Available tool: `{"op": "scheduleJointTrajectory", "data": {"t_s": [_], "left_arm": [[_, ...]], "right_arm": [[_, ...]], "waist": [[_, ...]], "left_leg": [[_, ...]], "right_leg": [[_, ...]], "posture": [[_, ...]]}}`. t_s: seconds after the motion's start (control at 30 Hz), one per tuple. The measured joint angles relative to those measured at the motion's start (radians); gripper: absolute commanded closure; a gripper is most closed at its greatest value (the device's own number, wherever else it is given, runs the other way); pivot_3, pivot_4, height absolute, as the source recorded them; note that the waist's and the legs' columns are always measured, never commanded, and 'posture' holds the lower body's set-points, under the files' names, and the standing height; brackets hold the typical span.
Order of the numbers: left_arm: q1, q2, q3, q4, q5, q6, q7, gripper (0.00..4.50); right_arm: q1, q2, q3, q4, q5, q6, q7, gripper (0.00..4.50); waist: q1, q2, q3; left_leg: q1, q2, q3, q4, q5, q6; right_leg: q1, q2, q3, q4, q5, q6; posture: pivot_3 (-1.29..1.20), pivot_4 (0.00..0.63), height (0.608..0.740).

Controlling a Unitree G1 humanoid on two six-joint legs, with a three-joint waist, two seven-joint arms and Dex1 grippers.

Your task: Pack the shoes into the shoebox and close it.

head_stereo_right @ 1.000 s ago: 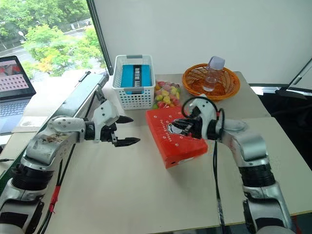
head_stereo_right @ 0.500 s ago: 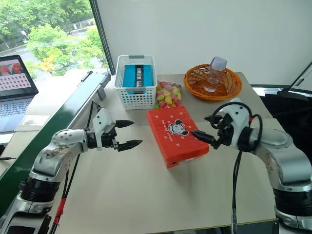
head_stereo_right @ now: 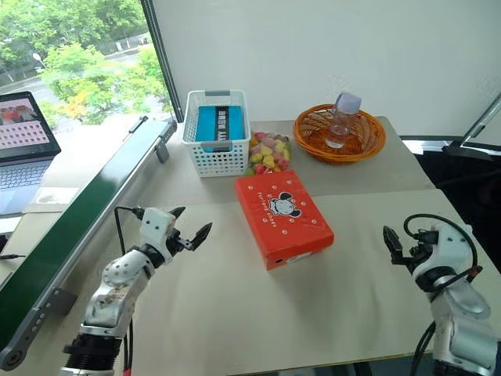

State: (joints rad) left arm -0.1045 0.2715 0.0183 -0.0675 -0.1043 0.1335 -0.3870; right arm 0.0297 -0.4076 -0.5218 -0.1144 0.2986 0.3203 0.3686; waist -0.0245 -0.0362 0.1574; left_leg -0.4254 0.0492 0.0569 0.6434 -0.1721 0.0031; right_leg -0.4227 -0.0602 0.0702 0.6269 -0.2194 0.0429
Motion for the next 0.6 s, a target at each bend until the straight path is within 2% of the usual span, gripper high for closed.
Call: {"op": "scheduleJointTrajectory", "data": {"t_s": [0.03,0.23,0.6], "left_arm": [[0.008,-0.022,0.002,0.009,0.01,-0.019,0.03,0.0],[0.072,-0.099,0.0,0.094,0.045,-0.11,0.125,0.0],[0.092,-0.091,0.043,0.244,0.062,-0.198,0.165,0.0]], "right_arm": [[0.011,0.023,0.012,0.003,-0.026,-0.051,-0.02,0.04],[0.055,0.161,0.122,0.118,-0.1,-0.217,-0.088,0.04],[0.058,0.215,0.18,0.185,-0.121,-0.303,-0.138,0.04]], "waist": [[0.0,0.0,0.0],[-0.005,0.0,-0.001],[-0.015,0.001,-0.001]], "left_leg": [[0.001,0.0,0.0,0.0,-0.004,-0.006],[-0.001,0.0,0.0,0.0,-0.004,-0.006],[-0.001,0.001,0.001,-0.001,-0.004,-0.007]], "right_leg": [[0.001,0.0,0.0,0.0,0.0,0.0],[-0.001,0.0,0.0,-0.001,-0.001,0.0],[-0.001,-0.002,0.0,-0.001,-0.001,-0.001]], "posture": [[0.0,0.15,0.74],[0.0,0.15,0.74],[0.0,0.15,0.74]]}}
